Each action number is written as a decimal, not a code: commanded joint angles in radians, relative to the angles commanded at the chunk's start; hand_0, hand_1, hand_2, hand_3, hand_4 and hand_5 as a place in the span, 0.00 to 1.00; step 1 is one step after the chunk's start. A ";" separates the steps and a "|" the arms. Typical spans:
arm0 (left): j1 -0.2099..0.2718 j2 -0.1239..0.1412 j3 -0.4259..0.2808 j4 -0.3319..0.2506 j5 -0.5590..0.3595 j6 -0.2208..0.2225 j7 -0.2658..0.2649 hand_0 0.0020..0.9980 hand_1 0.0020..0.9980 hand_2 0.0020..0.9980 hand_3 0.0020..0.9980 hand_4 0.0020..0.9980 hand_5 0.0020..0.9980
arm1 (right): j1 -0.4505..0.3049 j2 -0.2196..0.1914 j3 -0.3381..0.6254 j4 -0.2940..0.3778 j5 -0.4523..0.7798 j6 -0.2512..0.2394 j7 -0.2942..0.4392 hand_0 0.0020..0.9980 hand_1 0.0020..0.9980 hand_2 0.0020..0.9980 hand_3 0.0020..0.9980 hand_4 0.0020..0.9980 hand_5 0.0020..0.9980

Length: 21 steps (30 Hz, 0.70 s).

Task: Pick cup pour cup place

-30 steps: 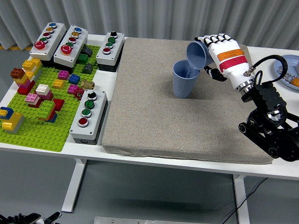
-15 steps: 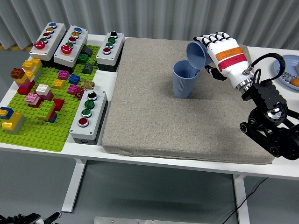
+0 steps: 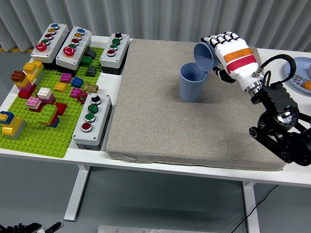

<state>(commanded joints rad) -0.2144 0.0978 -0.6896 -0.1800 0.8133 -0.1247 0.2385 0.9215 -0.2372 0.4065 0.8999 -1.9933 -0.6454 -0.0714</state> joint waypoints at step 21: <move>0.000 -0.001 -0.002 0.000 0.001 0.001 -0.001 0.77 0.76 0.81 0.65 0.51 0.99 | -0.037 0.001 0.083 0.061 0.153 0.025 -0.055 0.86 0.70 0.58 0.61 0.76 0.03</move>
<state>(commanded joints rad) -0.2143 0.0966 -0.6914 -0.1800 0.8141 -0.1241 0.2374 0.8845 -0.2359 0.4899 0.9610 -1.8406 -0.6202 -0.1266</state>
